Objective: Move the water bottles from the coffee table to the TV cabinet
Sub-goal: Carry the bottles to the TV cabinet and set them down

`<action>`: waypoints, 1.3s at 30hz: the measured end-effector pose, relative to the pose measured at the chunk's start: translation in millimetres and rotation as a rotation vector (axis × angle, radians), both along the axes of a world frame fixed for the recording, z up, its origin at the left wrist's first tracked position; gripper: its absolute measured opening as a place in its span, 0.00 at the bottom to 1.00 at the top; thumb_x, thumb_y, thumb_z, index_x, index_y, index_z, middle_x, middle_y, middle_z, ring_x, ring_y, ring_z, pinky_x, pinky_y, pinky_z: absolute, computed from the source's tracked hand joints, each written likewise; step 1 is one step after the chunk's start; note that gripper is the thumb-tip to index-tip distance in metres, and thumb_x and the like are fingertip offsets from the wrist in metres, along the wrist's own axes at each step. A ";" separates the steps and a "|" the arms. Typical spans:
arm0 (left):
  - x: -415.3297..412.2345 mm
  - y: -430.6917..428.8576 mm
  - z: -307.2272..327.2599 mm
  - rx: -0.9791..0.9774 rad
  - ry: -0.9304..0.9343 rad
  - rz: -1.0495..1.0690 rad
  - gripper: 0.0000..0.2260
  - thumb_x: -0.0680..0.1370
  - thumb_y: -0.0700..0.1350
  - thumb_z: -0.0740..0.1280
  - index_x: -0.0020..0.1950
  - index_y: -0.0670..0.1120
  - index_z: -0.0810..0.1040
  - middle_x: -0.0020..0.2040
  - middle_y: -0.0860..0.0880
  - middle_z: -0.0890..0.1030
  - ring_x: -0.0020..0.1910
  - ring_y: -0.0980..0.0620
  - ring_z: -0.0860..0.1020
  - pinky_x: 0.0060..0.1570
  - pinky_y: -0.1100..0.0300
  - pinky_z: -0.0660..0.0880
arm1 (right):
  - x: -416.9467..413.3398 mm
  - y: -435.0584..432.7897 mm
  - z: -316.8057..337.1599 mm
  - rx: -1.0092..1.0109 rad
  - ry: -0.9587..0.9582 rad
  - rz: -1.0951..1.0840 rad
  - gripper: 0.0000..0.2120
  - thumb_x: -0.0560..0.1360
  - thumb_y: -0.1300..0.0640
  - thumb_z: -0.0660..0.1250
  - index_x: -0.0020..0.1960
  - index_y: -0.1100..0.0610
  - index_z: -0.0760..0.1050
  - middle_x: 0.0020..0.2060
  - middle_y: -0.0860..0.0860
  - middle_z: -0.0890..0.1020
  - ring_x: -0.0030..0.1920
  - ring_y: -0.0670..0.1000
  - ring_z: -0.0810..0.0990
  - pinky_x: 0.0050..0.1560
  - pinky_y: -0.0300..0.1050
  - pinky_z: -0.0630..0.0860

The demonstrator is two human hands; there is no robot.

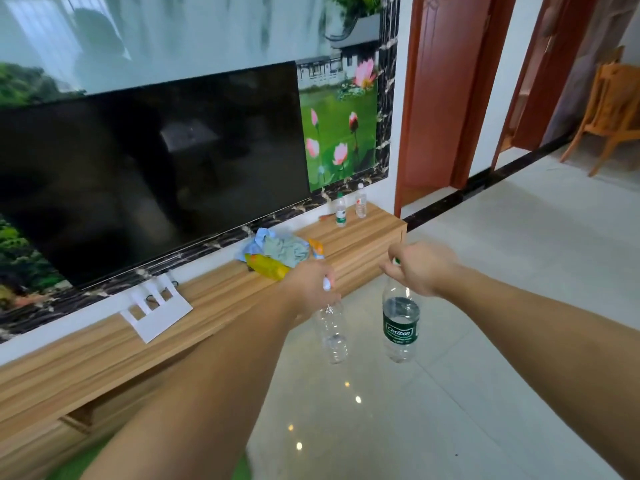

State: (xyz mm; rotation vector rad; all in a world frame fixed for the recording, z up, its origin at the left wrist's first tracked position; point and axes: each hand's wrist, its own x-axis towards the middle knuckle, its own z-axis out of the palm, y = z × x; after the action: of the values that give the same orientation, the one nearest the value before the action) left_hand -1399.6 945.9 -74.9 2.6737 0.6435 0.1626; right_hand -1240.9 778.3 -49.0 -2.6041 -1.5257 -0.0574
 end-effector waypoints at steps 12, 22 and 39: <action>168.0 55.9 -37.6 -0.055 -0.024 0.013 0.11 0.67 0.51 0.72 0.33 0.51 0.71 0.34 0.55 0.71 0.38 0.50 0.73 0.35 0.61 0.65 | 157.0 34.5 -47.2 -0.109 0.049 -0.073 0.23 0.75 0.35 0.56 0.56 0.52 0.73 0.41 0.48 0.75 0.40 0.51 0.72 0.30 0.42 0.63; 352.6 157.2 -51.8 -0.171 -0.092 -0.001 0.11 0.68 0.52 0.70 0.33 0.54 0.68 0.36 0.55 0.72 0.35 0.54 0.73 0.30 0.60 0.65 | 330.2 128.2 -63.5 -0.172 0.067 -0.158 0.19 0.72 0.34 0.59 0.49 0.49 0.70 0.32 0.44 0.70 0.35 0.49 0.73 0.29 0.43 0.66; 559.9 348.1 -83.7 -0.057 -0.007 0.148 0.14 0.70 0.62 0.69 0.39 0.53 0.72 0.36 0.57 0.69 0.39 0.53 0.70 0.38 0.59 0.64 | 594.4 346.4 -119.3 -0.137 0.276 -0.053 0.19 0.71 0.35 0.63 0.52 0.48 0.71 0.40 0.47 0.79 0.39 0.49 0.77 0.36 0.46 0.74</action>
State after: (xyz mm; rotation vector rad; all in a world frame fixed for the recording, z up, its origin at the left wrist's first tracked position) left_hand -839.7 1294.0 -158.6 2.5700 0.8319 0.1910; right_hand -646.4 1124.7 -168.3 -2.6186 -1.4088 0.3981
